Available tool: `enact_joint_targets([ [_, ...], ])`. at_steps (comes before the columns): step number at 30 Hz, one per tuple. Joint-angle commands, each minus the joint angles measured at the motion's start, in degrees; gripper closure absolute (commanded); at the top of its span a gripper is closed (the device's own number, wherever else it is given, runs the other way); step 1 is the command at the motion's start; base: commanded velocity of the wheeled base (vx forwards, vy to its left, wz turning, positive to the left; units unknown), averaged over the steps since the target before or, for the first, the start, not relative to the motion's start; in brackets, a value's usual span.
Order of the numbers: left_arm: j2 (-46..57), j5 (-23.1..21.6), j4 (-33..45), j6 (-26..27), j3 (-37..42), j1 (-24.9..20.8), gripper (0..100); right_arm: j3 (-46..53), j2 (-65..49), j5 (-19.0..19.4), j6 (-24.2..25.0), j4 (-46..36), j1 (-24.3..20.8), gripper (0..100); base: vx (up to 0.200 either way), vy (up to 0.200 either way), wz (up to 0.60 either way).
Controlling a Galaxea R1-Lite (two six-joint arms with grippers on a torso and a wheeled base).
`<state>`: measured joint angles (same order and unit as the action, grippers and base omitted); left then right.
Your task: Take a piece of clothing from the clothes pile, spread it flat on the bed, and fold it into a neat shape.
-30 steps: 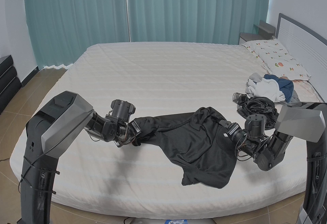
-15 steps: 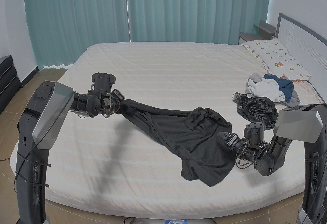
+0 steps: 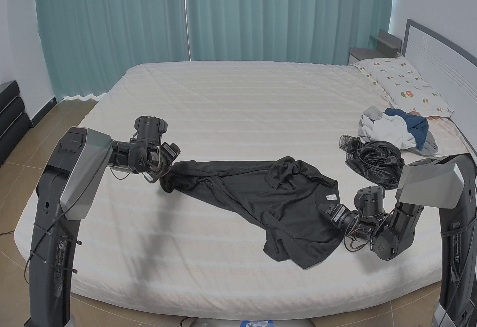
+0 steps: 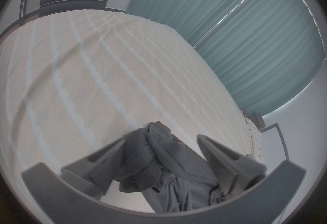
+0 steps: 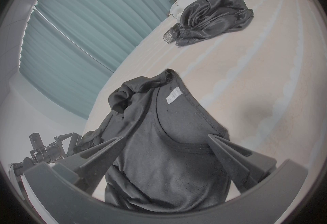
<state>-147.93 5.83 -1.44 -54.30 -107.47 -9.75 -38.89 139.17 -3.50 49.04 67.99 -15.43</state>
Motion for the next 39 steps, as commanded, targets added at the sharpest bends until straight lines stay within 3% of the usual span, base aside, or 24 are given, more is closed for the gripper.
enact_joint_targets([
  [1, 1.9, -1.0, 1.6, -1.1, 1.7, 1.2, 0, 0.8, -0.3, 0.1, -0.7, -1.4, 0.1, 0, 0.0, 0.0, 0.0],
  [9, 11.3, -9.7, 0.7, -0.7, 13.3, 2.0, 0, 7.0, -5.6, 3.3, -1.6, -1.6, -0.7, 0, 0.0, 0.0, 0.0],
  [12, 12.1, -9.7, 1.0, -0.3, 15.5, 1.2, 0, 8.7, -6.0, 5.6, -1.6, -1.6, -1.4, 0, 0.0, 0.0, 0.0],
  [22, 13.9, -9.6, 0.6, 0.0, 24.1, -4.1, 0, 11.1, -6.9, 6.1, -4.7, -4.4, -2.7, 0, 0.0, 0.0, 0.0],
  [28, 15.7, -10.4, -1.5, -1.2, 28.8, -4.9, 0, 12.7, -8.1, 7.5, -4.5, -4.4, -5.4, 0, 0.0, 0.0, 0.0],
  [34, 19.2, -12.6, -15.6, -4.6, 41.7, -6.3, 0, 13.2, -7.3, 8.1, -2.4, -4.7, -10.8, 0, 0.0, 0.0, 0.0],
  [39, 20.7, -12.8, -21.9, -7.8, 47.6, -6.9, 0, 12.7, -7.4, 8.2, -1.0, -4.7, -11.8, 0, 0.0, 0.0, 0.0],
])
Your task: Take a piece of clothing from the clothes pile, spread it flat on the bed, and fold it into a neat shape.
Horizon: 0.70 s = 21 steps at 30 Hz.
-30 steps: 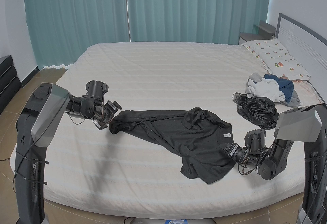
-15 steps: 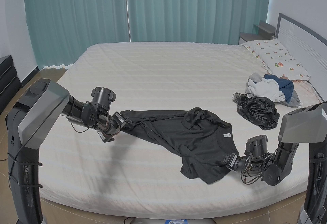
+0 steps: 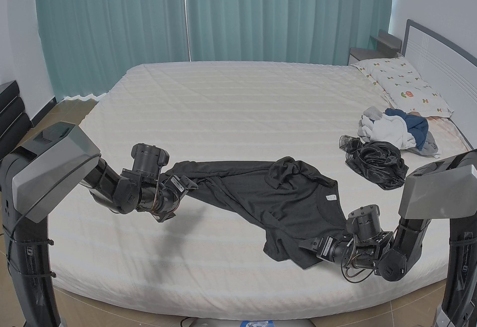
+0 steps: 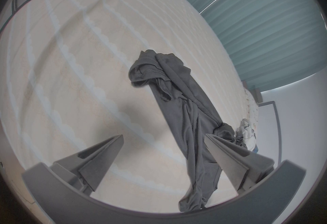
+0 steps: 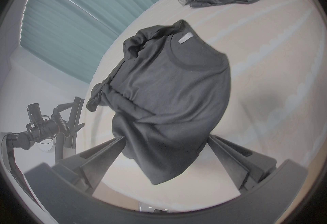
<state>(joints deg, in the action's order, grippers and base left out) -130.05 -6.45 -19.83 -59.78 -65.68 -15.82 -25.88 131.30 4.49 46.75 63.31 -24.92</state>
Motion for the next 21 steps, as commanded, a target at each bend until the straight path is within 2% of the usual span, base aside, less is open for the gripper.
enact_joint_targets([
  [1, 2.9, -0.6, -4.2, -3.0, 6.3, -0.7, 0, -0.4, 0.6, 0.2, 1.8, 0.0, -2.7, 0, 0.0, 0.0, 0.0],
  [9, 3.0, -0.6, -5.3, -3.5, 7.1, -0.3, 0, -3.1, 1.8, 0.2, 2.4, -0.7, -3.5, 0, 0.0, 0.0, 0.0],
  [10, 3.0, -0.6, -5.3, -3.5, 7.1, -0.2, 0, -3.7, 2.1, 0.2, 2.5, -0.7, -3.5, 100, 0.0, 0.0, 0.0],
  [14, 2.9, -0.5, -5.3, -3.5, 7.1, -0.1, 0, -4.4, 2.1, -0.2, 2.6, -0.8, -3.3, 100, 0.0, 0.0, 0.0],
  [18, 2.8, -0.5, -5.4, -3.5, 7.7, 0.0, 0, 0.0, -1.4, -1.5, 1.8, -1.2, -3.1, 100, 0.0, 0.0, 0.0],
  [21, 2.7, -0.5, -5.5, -3.4, 8.1, -0.1, 0, 4.1, -9.3, -1.1, -4.8, -7.6, -0.7, 100, 0.0, 0.0, 0.0],
])
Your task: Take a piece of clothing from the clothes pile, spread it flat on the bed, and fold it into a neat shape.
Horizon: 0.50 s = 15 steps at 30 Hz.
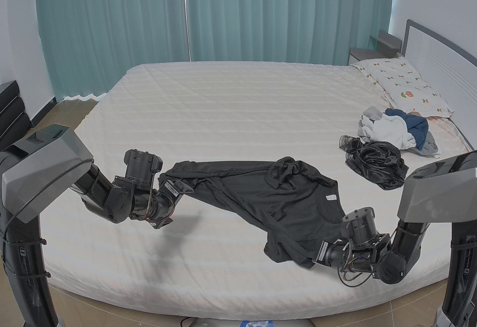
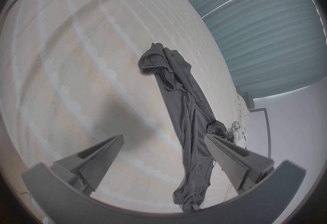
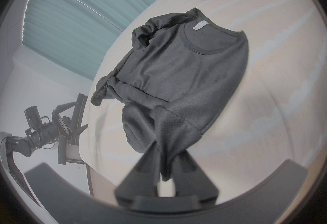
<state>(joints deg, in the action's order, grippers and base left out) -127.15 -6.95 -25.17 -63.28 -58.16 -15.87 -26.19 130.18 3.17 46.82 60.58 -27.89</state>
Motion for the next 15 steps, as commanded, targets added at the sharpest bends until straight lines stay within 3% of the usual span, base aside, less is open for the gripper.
enact_joint_targets([
  [1, -0.2, 0.0, -0.1, 0.1, 0.8, -0.1, 0, 4.9, -10.5, 0.7, -7.0, -7.7, 3.5, 100, 0.0, 0.0, 0.0],
  [7, 0.0, 0.1, -0.1, 0.2, 1.2, -0.6, 0, 4.4, -23.5, 10.0, -18.7, -29.2, 13.9, 100, 0.0, 0.0, 0.0],
  [8, 0.0, 0.2, -0.1, 0.2, 1.2, -0.6, 0, 4.4, -23.6, 10.3, -19.1, -29.6, 14.1, 100, 0.0, 0.0, 0.0],
  [9, 0.1, 0.4, -0.1, 0.4, 0.9, -0.8, 0, 4.5, -24.6, 12.9, -24.1, -33.6, 16.5, 100, 0.0, 0.0, 0.0],
  [12, -0.2, 0.9, -0.1, 0.6, 0.1, -2.4, 0, 4.7, -23.5, 14.1, -29.9, -34.9, 19.3, 100, 0.0, 0.0, 0.0],
  [15, -0.6, 1.8, 0.4, 0.9, -1.6, -3.7, 0, 5.0, -22.3, 14.2, -31.9, -34.9, 21.0, 100, 0.0, 0.0, 0.0],
])
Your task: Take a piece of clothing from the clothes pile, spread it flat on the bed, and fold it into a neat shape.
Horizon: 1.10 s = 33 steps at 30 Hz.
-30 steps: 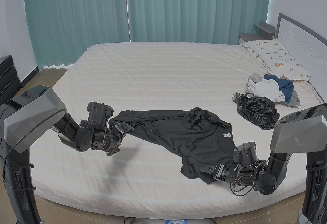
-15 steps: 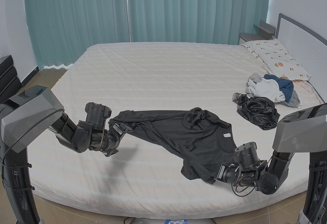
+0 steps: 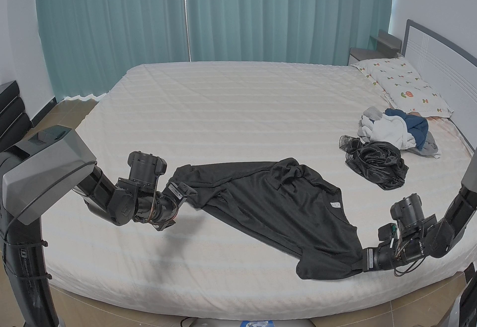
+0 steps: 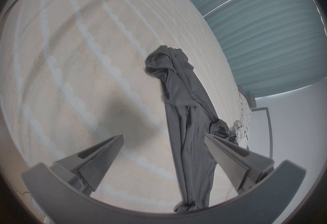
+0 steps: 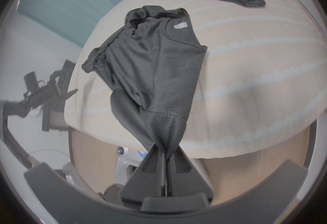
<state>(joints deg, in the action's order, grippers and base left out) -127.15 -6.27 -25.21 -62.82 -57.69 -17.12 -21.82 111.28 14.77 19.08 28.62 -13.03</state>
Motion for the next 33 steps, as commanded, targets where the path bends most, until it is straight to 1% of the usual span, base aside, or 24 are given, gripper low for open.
enact_joint_targets([
  [1, -0.7, 1.3, 0.7, 0.6, -3.0, -2.8, 0, 0.6, -2.7, 2.6, -4.3, -3.0, 6.4, 100, 0.0, 0.0, 0.0],
  [3, -0.8, 1.7, 1.2, 1.5, -4.6, -3.4, 0, 0.1, -1.3, 2.6, -4.4, -2.8, 6.4, 100, 0.0, 0.0, 0.0],
  [5, -0.9, 2.0, 4.2, 3.9, -8.0, -4.4, 0, -0.1, 0.8, 2.3, -4.3, -1.4, 6.5, 100, 0.0, 0.0, 0.0],
  [6, -1.2, 2.1, 5.6, 4.5, -9.4, -4.7, 0, -0.1, 1.4, 2.3, -4.3, -0.4, 6.6, 0, 0.0, 0.0, 0.0],
  [8, -3.3, 2.2, 11.0, 5.0, -14.3, -5.1, 0, 0.5, 2.4, 2.5, -3.8, 3.4, 6.6, 0, 0.0, 0.0, 0.0],
  [9, -3.5, 2.2, 11.7, 5.1, -14.9, -5.1, 0, 0.6, 2.5, 2.5, -3.8, 3.8, 6.6, 0, 0.0, 0.0, 0.0],
  [10, -5.1, 2.3, 15.2, 5.2, -18.1, -5.2, 0, 1.2, 2.4, 2.5, -3.6, 5.2, 6.6, 0, 0.0, 0.0, 0.0],
  [11, -5.9, 2.5, 16.7, 5.2, -19.5, -5.2, 0, 1.6, 2.3, 2.5, -3.6, 5.9, 6.6, 0, 0.0, 0.0, 0.0],
  [13, -7.3, 2.9, 18.2, 5.5, -21.2, -5.1, 0, 1.8, 2.2, 2.7, -3.5, 6.3, 6.6, 0, 0.0, 0.0, 0.0],
  [15, -9.3, 4.1, 18.0, 8.3, -21.9, -5.2, 0, 1.3, 2.1, 2.9, -3.3, 6.4, 6.6, 0, 0.0, 0.0, 0.0],
  [16, -10.5, 5.4, 17.8, 10.3, -22.0, -5.3, 0, 0.7, 2.1, 3.0, -2.7, 6.4, 6.7, 0, 0.0, 0.0, 0.0],
  [17, -10.9, 6.1, 17.7, 11.2, -22.1, -5.4, 0, 0.4, 2.1, 3.0, -2.2, 6.4, 6.6, 0, 0.0, 0.0, 0.0],
  [19, -11.1, 6.3, 17.7, 11.4, -22.2, -5.5, 0, 0.3, 2.1, 3.0, -2.2, 6.4, 6.6, 0, 0.0, 0.0, 0.0],
  [20, -13.6, 9.0, 17.7, 12.8, -24.3, -5.7, 0, -1.3, 2.3, 3.4, 2.4, 8.2, 6.5, 0, 0.0, 0.0, 0.0],
  [23, -15.0, 9.3, 17.7, 12.9, -25.7, -5.6, 0, -2.3, 2.6, 3.2, 7.8, 12.6, 6.3, 0, 0.0, 0.0, 0.0],
  [24, -15.7, 9.4, 17.7, 12.9, -26.6, -5.6, 0, -2.4, 3.0, 3.1, 10.4, 14.8, 6.1, 0, 0.0, 0.0, 0.0],
  [27, -16.9, 9.5, 17.9, 12.8, -28.9, -5.6, 0, -2.3, 3.4, 3.0, 13.0, 17.7, 5.9, 0, 0.0, 0.0, 0.0],
  [30, -18.8, 9.7, 18.1, 12.5, -32.1, -5.5, 0, -2.4, 4.2, 3.1, 13.7, 18.6, 5.5, 0, 0.0, 0.0, 0.0],
  [31, -19.9, 9.8, 18.4, 12.3, -34.0, -5.2, 100, -2.5, 4.6, 3.2, 13.7, 18.6, 5.4, 0, 0.0, 0.0, 0.0],
  [33, -20.3, 10.7, 19.5, 12.2, -35.7, -4.9, 100, -2.5, 4.6, 3.2, 13.7, 18.6, 5.3, 0, 0.0, 0.0, 0.0],
])
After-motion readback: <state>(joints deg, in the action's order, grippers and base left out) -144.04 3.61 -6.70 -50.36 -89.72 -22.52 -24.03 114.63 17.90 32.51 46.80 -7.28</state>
